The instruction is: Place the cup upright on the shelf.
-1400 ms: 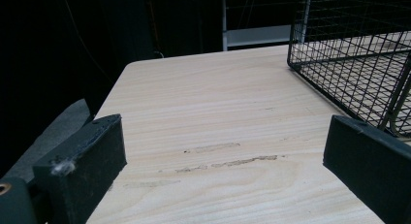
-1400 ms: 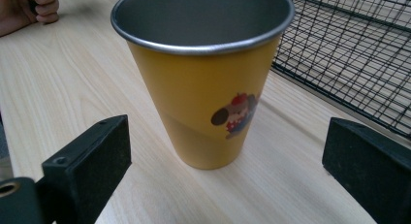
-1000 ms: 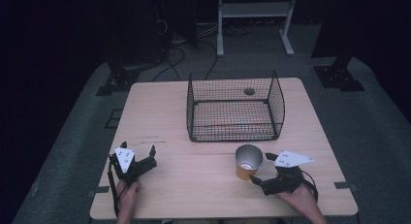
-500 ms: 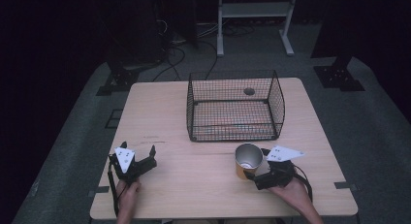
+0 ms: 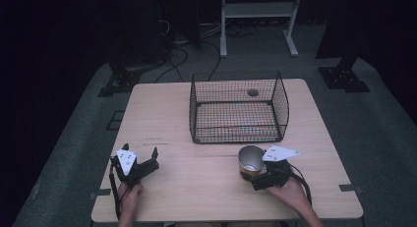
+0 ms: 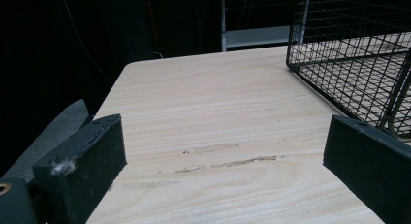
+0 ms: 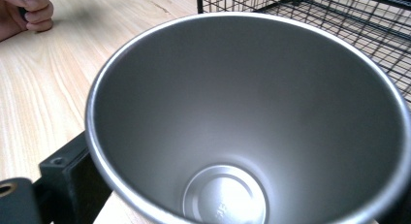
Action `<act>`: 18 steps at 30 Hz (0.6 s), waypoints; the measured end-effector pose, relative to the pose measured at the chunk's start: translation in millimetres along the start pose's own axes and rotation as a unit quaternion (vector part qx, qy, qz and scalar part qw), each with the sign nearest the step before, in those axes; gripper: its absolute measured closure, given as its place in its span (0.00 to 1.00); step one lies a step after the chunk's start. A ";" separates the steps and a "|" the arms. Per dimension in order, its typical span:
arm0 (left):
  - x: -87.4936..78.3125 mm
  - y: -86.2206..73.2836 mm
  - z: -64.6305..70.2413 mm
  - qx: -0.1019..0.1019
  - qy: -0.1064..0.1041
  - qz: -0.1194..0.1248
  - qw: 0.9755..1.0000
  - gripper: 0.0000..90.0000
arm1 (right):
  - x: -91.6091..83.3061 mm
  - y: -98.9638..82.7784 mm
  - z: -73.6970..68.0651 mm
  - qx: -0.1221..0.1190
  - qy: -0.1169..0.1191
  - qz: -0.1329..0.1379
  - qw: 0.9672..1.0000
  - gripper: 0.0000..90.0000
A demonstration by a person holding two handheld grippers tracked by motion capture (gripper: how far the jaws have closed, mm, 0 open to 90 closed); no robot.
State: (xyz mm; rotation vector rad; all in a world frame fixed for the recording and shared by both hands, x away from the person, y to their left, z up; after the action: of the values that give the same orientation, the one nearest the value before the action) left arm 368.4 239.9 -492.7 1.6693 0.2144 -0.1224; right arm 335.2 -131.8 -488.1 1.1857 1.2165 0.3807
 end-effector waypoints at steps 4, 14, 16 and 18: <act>0.0 0.0 -0.1 -0.001 0.000 0.000 1.000 0.01 | 1.6 4.2 -2.4 -0.007 0.010 0.000 1.000 0.03; 0.0 0.0 -0.3 -0.001 -0.001 0.000 1.000 0.01 | -0.6 8.0 -0.9 -0.006 0.012 -0.002 1.000 0.14; 0.0 0.0 -0.4 0.000 -0.001 -0.001 1.000 0.01 | -1.0 8.2 -1.1 -0.007 0.013 -0.007 1.000 0.14; 0.0 -0.1 -0.5 -0.001 0.000 -0.001 1.000 0.01 | -1.2 8.6 -0.9 -0.007 0.014 -0.010 1.000 0.14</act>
State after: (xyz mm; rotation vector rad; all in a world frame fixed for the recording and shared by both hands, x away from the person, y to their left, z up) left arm 368.4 240.4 -492.7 1.6677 0.2152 -0.1244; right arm 337.0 -128.8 -480.1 1.1577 1.2477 0.3911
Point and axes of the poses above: each handheld gripper's, and its own axes: x roughly forward along the jaws, y roughly out of its top, z roughly to its right, the point moved 8 cm from there along x, roughly forward along the jaws, and after that the axes turned 10 degrees about y, right-handed, at the moved point
